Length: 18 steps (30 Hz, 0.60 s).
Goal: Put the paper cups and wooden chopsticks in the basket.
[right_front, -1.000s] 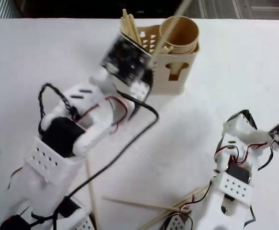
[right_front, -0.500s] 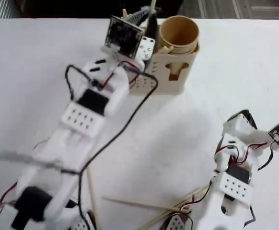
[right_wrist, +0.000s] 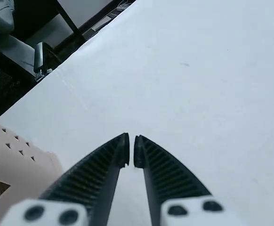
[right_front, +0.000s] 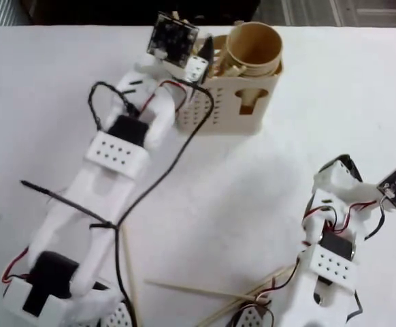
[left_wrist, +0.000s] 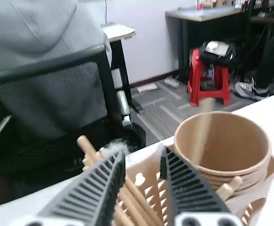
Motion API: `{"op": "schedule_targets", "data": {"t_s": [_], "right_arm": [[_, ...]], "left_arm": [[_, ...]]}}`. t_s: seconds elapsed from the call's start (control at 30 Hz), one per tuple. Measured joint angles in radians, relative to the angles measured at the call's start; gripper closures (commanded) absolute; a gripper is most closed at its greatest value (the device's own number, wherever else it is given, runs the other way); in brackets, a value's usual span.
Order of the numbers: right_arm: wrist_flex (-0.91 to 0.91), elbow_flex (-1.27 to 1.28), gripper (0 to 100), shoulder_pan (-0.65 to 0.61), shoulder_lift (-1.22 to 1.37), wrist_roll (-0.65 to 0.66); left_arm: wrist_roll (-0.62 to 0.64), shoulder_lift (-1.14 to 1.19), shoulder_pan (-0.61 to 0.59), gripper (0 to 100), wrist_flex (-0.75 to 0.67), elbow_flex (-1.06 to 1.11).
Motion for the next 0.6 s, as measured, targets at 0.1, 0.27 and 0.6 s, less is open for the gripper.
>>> {"op": "schedule_targets", "data": {"t_s": [0.1, 0.27, 0.6], "right_arm": [[0.0, 0.0, 96.4, 0.003, 0.0, 0.0], [0.0, 0.0, 96.4, 0.002, 0.0, 0.006], [0.0, -0.023, 96.4, -0.055, 0.0, 0.107]], "left_arm": [[0.0, -0.008, -0.025, 86, 0.095, -0.043], [0.0, -0.153, -0.054, 86, 0.282, -0.051], [0.0, -0.543, -0.259, 86, 0.743, -0.06]]}}
